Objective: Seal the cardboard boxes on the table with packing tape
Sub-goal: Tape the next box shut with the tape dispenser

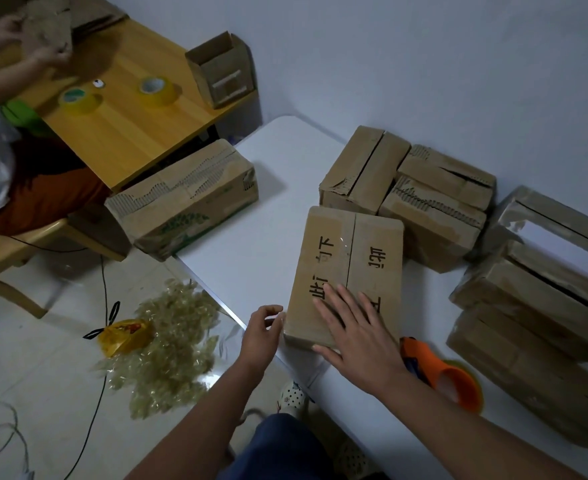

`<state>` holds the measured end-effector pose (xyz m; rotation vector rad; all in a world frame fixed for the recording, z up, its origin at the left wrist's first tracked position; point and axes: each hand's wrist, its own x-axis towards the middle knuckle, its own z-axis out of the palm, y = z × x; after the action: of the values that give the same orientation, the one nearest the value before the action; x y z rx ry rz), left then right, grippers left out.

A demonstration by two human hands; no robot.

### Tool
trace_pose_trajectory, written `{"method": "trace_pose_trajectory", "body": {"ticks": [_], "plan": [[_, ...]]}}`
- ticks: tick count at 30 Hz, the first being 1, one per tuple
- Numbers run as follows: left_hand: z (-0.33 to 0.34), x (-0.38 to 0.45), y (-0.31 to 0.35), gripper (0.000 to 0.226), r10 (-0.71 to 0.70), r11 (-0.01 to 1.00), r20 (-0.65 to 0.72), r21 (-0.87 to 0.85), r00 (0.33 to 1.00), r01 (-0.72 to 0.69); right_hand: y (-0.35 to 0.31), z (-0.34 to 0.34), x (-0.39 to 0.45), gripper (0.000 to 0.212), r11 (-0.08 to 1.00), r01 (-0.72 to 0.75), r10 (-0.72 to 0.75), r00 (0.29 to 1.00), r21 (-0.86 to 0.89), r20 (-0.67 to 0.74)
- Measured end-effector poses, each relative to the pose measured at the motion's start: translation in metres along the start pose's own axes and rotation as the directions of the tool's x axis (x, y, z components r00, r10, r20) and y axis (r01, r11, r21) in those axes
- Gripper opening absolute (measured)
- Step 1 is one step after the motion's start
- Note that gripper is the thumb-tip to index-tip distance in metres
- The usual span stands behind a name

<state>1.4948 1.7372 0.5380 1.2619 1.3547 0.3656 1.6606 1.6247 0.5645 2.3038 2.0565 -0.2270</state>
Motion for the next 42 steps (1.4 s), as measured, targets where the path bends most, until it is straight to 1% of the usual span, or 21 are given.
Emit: {"method": "trace_pose_trajectory", "body": {"ticks": [2,4,7,9,11,12,15,17,19,21,22,24,29,32,34,35,37,39,40,41,42], "plan": [[-0.011,-0.008,0.001,0.014,-0.031,0.999,-0.071,0.034,0.997,0.033,0.001,0.001,0.000,0.077,1.000,0.005,-0.005,1.000,-0.014,-0.001],[-0.021,-0.023,0.004,0.019,-0.016,0.996,-0.107,0.090,0.994,0.026,0.002,0.000,0.000,0.077,1.000,0.010,-0.010,1.000,-0.021,0.000],[-0.023,-0.049,0.018,0.025,0.099,0.989,-0.033,0.112,0.995,-0.095,0.000,0.000,0.000,0.077,1.000,0.006,-0.006,1.000,-0.020,-0.004],[-0.014,-0.059,0.025,0.040,0.174,0.954,0.040,0.239,0.984,-0.178,-0.001,0.000,0.000,0.077,1.000,0.001,-0.001,1.000,-0.019,-0.005],[-0.004,-0.063,0.028,0.057,0.214,0.851,0.147,0.458,0.966,-0.258,0.000,0.002,0.000,0.076,0.999,0.001,-0.001,1.000,-0.034,-0.004],[-0.002,-0.062,0.027,0.066,0.222,0.807,0.212,0.507,0.952,-0.302,0.000,0.002,-0.001,0.076,0.999,-0.002,0.002,1.000,-0.034,-0.004],[-0.016,-0.048,0.031,0.075,0.182,0.764,0.400,0.518,0.898,-0.386,-0.001,0.002,-0.002,0.076,1.000,-0.005,0.005,1.000,-0.025,0.003],[-0.036,-0.028,0.038,0.076,0.199,0.702,0.530,0.510,0.824,-0.497,-0.001,0.001,-0.002,0.077,1.000,-0.002,0.002,1.000,-0.010,0.000],[-0.052,-0.004,0.044,0.080,0.206,0.574,0.613,0.556,0.763,-0.601,0.000,0.000,-0.001,0.078,1.000,0.003,-0.003,1.000,-0.002,0.003],[-0.057,0.017,0.053,0.088,0.167,0.385,0.654,0.645,0.738,-0.660,0.000,-0.001,0.001,0.078,1.000,0.008,-0.008,1.000,-0.010,0.001],[-0.058,0.025,0.056,0.094,0.155,0.320,0.671,0.661,0.725,-0.679,0.001,-0.002,0.001,0.078,1.000,0.008,-0.008,1.000,-0.012,-0.004],[-0.055,0.032,0.064,0.103,0.156,0.268,0.702,0.647,0.695,-0.714,0.001,-0.003,0.001,0.078,1.000,0.005,-0.005,1.000,-0.012,0.001],[-0.041,0.033,0.054,0.111,0.194,0.342,0.719,0.588,0.668,-0.733,0.001,-0.003,0.001,0.078,1.000,0.003,-0.003,1.000,-0.019,0.008],[-0.034,0.038,0.035,0.118,0.190,0.295,0.710,0.618,0.678,-0.729,-0.001,0.000,-0.001,0.078,1.000,0.006,-0.007,1.000,0.013,0.012],[-0.039,0.043,0.023,0.112,0.162,0.232,0.697,0.662,0.699,-0.713,0.000,0.000,-0.001,0.078,0.999,0.003,-0.005,0.999,0.032,0.045],[-0.043,0.044,0.021,0.107,0.169,0.223,0.683,0.676,0.711,-0.702,0.000,-0.002,-0.001,0.077,0.999,0.011,-0.013,0.999,0.048,0.052],[-0.052,0.043,0.022,0.091,0.229,0.295,0.625,0.686,0.747,-0.665,0.005,-0.011,0.000,0.074,0.991,0.035,-0.039,0.999,0.127,0.025],[-0.056,0.040,0.025,0.071,0.352,0.422,0.501,0.669,0.790,-0.612,0.019,-0.023,0.000,0.070,0.954,-0.066,0.057,0.998,0.292,0.038],[-0.055,0.036,0.027,0.065,0.418,0.478,0.422,0.651,0.805,-0.590,0.028,-0.026,-0.002,0.070,0.906,-0.169,0.173,0.985,0.388,0.025],[-0.051,0.032,0.029,0.061,0.461,0.524,0.355,0.631,0.813,-0.572,0.039,-0.030,-0.006,0.071,0.813,-0.286,0.320,0.947,0.507,0.022],[-0.043,0.028,0.033,0.059,0.467,0.571,0.317,0.605,0.826,-0.555,0.050,-0.033,-0.011,0.073,0.670,-0.373,0.450,0.892,0.642,0.048]]}}
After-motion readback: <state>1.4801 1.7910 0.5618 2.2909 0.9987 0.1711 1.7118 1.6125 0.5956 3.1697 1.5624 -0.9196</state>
